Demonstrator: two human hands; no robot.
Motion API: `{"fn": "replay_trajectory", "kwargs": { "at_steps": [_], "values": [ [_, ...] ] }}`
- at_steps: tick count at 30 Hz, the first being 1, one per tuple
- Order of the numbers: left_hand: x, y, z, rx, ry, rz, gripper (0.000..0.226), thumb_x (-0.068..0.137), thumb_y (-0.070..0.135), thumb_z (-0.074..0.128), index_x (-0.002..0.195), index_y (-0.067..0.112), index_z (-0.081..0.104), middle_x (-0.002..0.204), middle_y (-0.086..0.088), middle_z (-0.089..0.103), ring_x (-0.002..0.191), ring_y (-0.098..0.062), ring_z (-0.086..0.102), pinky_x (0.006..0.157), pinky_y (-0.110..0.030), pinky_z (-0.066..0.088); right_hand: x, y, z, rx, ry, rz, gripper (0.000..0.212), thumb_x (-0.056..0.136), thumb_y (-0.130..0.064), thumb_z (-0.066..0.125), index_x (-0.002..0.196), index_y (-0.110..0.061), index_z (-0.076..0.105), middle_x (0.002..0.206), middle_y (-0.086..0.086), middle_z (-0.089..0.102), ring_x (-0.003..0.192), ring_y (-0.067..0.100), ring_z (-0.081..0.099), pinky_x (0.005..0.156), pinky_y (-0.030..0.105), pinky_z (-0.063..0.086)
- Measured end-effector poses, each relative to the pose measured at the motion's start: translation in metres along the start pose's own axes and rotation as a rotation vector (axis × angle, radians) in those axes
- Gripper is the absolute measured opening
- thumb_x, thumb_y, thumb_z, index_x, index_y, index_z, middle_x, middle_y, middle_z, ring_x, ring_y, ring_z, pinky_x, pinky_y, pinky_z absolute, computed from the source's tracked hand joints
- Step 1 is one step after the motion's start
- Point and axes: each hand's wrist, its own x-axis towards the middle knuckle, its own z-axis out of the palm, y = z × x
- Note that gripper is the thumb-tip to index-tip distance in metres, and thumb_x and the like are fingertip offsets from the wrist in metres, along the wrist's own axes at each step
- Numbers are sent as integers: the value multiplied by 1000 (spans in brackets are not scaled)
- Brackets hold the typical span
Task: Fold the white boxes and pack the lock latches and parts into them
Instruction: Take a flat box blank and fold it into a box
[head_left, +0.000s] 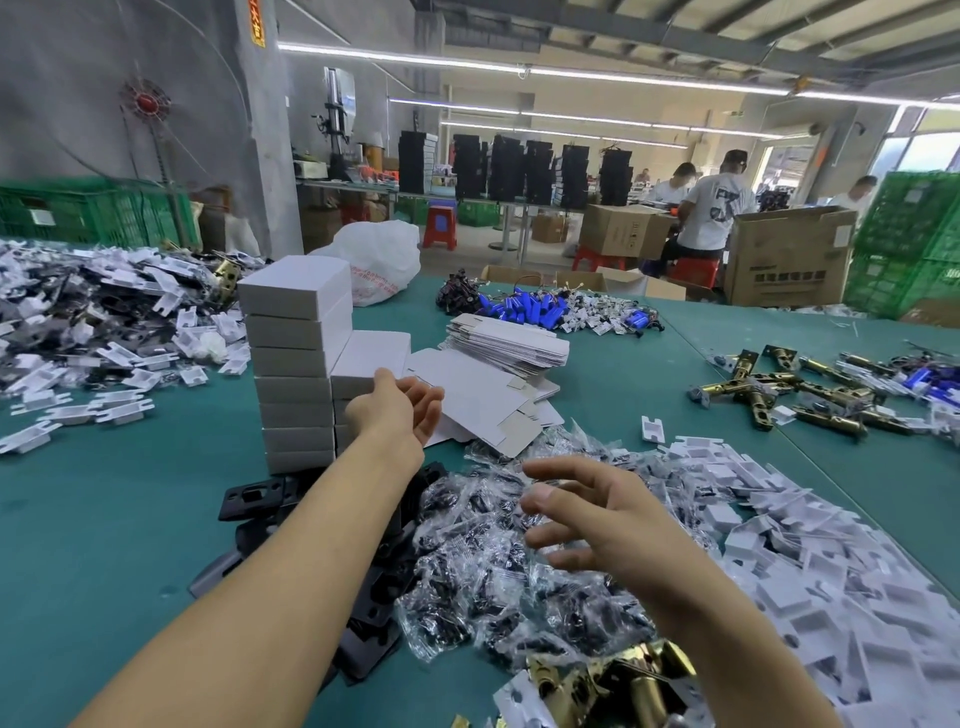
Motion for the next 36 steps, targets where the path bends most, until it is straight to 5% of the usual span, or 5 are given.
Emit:
{"fn": "replay_trajectory", "kwargs": {
  "at_steps": [8, 15, 24, 29, 36],
  "values": [
    [0, -32, -11, 517, -13, 358, 42, 98, 31, 55, 62, 8, 59, 39, 5, 53, 28, -8, 44, 33, -17, 33, 0, 1, -2, -7, 6, 0, 17, 94, -24, 65, 111, -26, 67, 105, 5, 72, 77, 14, 70, 69, 26, 57],
    [21, -58, 5, 1177, -290, 240, 22, 96, 37, 56, 115, 28, 49, 97, -16, 64, 30, -13, 45, 36, -14, 32, 5, 10, -5, -64, 42, 21, 14, 95, -26, 63, 109, -28, 66, 101, 0, 73, 71, 7, 68, 62, 20, 53],
    [33, -67, 8, 868, -246, 262, 32, 94, 16, 69, 125, 10, 66, 126, -9, 65, 114, -24, 59, 97, -33, 48, 9, 17, -5, -82, 70, 73, 15, 95, -24, 64, 109, -23, 66, 99, 6, 69, 71, 12, 68, 62, 24, 55],
    [6, -58, 2, 937, -182, 578, 17, 90, 17, 71, 100, 31, 73, 91, 18, 66, 86, -8, 62, 77, -25, 46, 8, 15, -6, -67, 187, 64, 25, 95, -22, 62, 120, -19, 61, 100, 9, 67, 73, 20, 70, 62, 35, 61],
    [-49, -45, -12, 943, -800, 772, 29, 79, 2, 73, 73, 29, 67, 65, 25, 66, 63, 11, 58, 60, -6, 44, 14, 10, -14, -26, 487, -128, 71, 95, -42, 59, 151, -44, 16, 139, -4, 45, 116, 16, 56, 91, 43, 51]
  ]
}}
